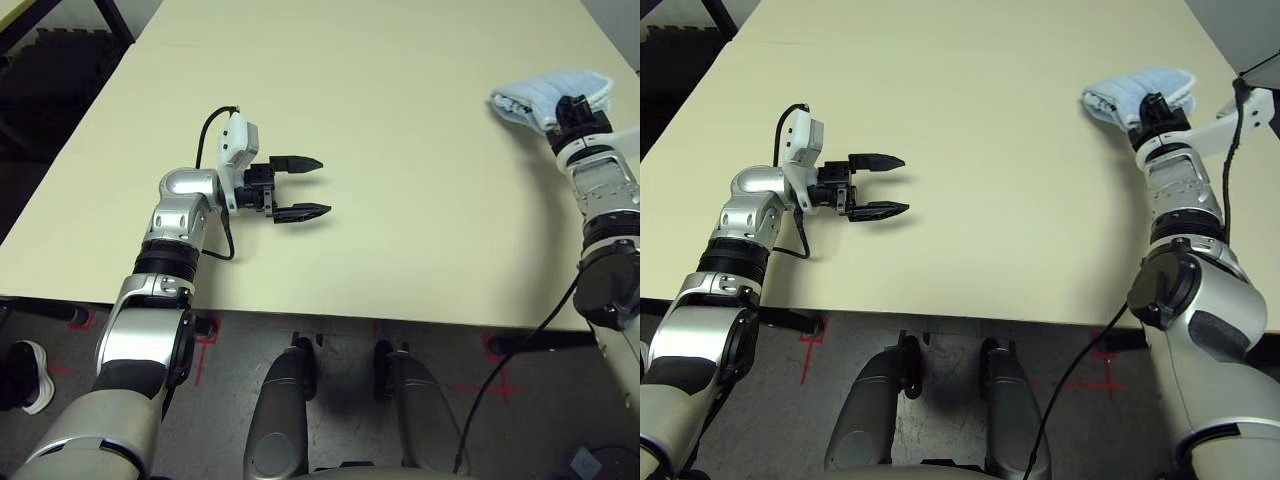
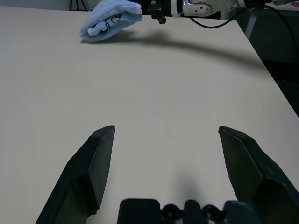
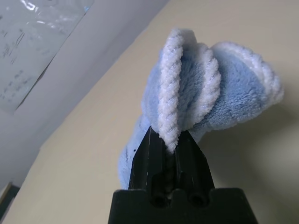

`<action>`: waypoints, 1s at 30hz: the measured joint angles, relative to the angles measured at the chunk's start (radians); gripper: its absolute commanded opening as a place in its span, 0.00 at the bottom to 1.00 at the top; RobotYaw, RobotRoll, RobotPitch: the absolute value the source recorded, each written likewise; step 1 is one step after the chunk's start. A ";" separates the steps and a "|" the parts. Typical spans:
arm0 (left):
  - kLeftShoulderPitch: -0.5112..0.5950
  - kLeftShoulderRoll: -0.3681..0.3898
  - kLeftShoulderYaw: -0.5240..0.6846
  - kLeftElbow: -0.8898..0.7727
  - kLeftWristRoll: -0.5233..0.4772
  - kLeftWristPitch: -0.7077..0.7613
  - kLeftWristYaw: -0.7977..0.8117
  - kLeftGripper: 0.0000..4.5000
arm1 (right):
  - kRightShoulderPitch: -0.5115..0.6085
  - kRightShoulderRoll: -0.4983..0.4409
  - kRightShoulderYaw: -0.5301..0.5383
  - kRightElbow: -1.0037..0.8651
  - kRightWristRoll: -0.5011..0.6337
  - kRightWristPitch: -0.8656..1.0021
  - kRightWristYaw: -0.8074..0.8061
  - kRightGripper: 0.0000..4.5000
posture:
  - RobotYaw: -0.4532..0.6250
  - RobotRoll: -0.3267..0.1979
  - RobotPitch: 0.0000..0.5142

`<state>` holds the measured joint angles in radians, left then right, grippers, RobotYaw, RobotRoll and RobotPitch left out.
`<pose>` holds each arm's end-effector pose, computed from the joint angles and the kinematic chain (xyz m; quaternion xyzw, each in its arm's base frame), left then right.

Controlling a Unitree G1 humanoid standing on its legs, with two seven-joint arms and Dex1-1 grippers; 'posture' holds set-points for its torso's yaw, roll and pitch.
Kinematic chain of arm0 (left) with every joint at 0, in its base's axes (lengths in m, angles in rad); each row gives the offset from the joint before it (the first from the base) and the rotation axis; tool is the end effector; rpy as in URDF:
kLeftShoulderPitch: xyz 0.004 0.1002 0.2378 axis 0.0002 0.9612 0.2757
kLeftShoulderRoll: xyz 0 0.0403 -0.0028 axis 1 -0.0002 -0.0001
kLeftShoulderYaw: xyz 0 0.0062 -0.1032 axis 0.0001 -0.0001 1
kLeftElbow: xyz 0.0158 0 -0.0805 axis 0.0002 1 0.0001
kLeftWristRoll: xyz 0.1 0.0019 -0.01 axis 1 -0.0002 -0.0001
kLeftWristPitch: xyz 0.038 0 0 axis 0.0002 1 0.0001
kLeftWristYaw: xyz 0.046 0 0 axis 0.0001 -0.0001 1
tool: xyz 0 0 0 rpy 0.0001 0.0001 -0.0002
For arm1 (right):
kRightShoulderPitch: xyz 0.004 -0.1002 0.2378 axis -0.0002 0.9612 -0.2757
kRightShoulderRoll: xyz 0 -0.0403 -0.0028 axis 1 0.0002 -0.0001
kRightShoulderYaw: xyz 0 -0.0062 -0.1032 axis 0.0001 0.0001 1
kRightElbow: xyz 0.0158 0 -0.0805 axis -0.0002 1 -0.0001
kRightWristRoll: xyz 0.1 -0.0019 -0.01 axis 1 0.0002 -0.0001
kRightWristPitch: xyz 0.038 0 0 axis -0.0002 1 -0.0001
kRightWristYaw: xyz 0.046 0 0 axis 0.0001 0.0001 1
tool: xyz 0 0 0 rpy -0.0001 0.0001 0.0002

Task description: Fold the towel and set it aside.

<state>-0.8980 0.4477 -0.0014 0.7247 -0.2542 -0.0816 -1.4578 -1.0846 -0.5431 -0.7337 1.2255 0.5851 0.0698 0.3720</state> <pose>0.3459 0.2175 0.1865 0.1468 -0.0558 -0.6331 0.7580 0.3356 -0.3071 0.1725 0.4032 -0.1371 -0.0594 0.9028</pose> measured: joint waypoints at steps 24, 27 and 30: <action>0.006 -0.003 -0.020 -0.006 0.003 0.010 0.000 1.00 | 0.040 -0.034 -0.066 0.010 0.092 0.078 -0.018 0.70 | 0.43 0.62 0.39; -0.001 -0.003 -0.020 0.000 0.005 0.003 0.000 1.00 | 0.053 -0.034 -0.066 -0.005 0.105 0.102 -0.018 0.97 | 0.42 0.62 0.39; -0.013 -0.006 -0.021 0.008 0.006 -0.001 0.000 1.00 | 0.063 -0.034 -0.066 -0.024 0.112 0.117 -0.023 0.99 | 0.42 0.62 0.38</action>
<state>-0.9111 0.4414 -0.0221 0.7331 -0.2479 -0.0829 -1.4582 -1.0217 -0.5769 -0.7997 1.2018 0.6971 0.1869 0.3488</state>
